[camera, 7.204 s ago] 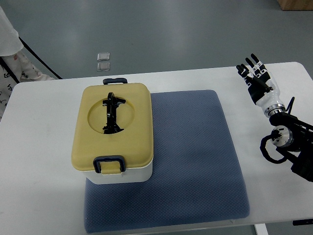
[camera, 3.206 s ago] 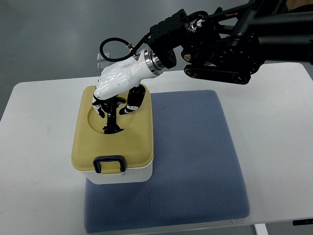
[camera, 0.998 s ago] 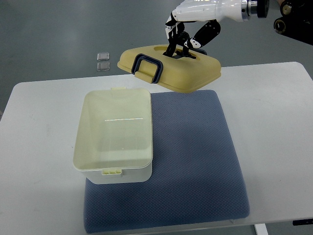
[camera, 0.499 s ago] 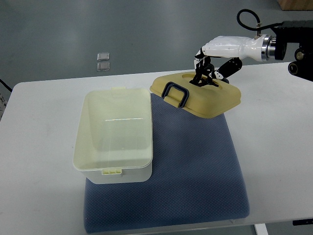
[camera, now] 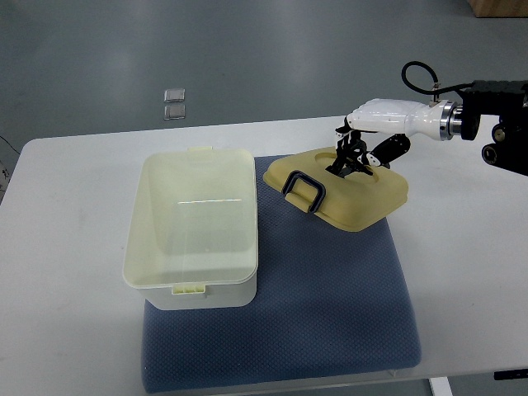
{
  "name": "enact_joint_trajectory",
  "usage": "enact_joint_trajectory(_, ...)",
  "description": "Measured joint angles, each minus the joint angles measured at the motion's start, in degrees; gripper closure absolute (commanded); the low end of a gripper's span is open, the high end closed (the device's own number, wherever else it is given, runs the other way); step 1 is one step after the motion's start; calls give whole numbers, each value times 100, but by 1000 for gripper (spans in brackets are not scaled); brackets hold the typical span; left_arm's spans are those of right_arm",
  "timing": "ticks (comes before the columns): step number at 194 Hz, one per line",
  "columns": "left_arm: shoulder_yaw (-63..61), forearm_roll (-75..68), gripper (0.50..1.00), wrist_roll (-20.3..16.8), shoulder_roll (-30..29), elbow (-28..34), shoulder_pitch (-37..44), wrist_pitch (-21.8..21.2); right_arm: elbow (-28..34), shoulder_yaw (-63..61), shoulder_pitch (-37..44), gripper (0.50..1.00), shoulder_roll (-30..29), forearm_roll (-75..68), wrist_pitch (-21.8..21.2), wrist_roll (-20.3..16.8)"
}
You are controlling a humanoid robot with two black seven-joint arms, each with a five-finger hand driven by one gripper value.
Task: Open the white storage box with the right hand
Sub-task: 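Lower the yellow lid onto the mat beside the box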
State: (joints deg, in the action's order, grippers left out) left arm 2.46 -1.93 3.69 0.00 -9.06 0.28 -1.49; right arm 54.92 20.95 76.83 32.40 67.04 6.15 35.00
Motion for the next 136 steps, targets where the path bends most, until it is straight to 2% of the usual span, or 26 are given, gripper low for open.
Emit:
enact_joint_trajectory(103, 0, 0, 500, 0, 0, -2, 0, 0, 2, 14, -300, 1000, -510, -5, 123, 0)
enact_joint_trajectory(120, 0, 0, 500, 1, 0, -3, 2, 0, 2, 14, -331, 889, -564, -10, 124, 0)
enact_joint_trajectory(121, 0, 0, 500, 1, 0, -3, 2, 0, 2, 14, -337, 861, -567, -11, 124, 0)
enact_joint_trajectory(122, 0, 0, 500, 1, 0, -3, 2, 0, 2, 14, -340, 861, -568, -11, 124, 0)
enact_joint_trajectory(123, 0, 0, 500, 1, 0, -3, 2, 0, 2, 14, -342, 828, -569, -11, 124, 0)
enact_joint_trajectory(124, 0, 0, 500, 0, 0, -3, 2, 0, 2, 14, -345, 828, -569, -12, 124, 0)
enact_joint_trajectory(125, 0, 0, 500, 1, 0, -3, 2, 0, 2, 14, -348, 785, -570, -12, 124, 0)
enact_joint_trajectory(126, 0, 0, 500, 1, 0, -3, 2, 0, 2, 14, -350, 785, -570, -12, 124, 0)
enact_joint_trajectory(127, 0, 0, 500, 1, 0, -2, 2, 0, 2, 14, -353, 742, -571, -13, 124, 0)
enact_joint_trajectory(128, 0, 0, 500, 1, 0, -3, 2, 0, 2, 14, -355, 742, -572, -13, 124, 0)
enact_joint_trajectory(129, 0, 0, 500, 1, 0, -3, 2, 0, 2, 14, -357, 706, -572, -14, 124, 0)
enact_joint_trajectory(130, 0, 0, 500, 1, 0, -3, 2, 0, 2, 14, -359, 705, -573, -14, 124, 0)
enact_joint_trajectory(131, 0, 0, 500, 1, 0, -3, 2, 0, 2, 13, -361, 677, -573, -15, 124, 0)
enact_joint_trajectory(133, 0, 0, 500, 1, 0, -3, 3, 0, 2, 12, -365, 677, -574, -16, 124, 0)
enact_joint_trajectory(136, 0, 0, 500, 1, 0, -3, 2, 0, 2, 9, -370, 648, -576, -18, 124, 0)
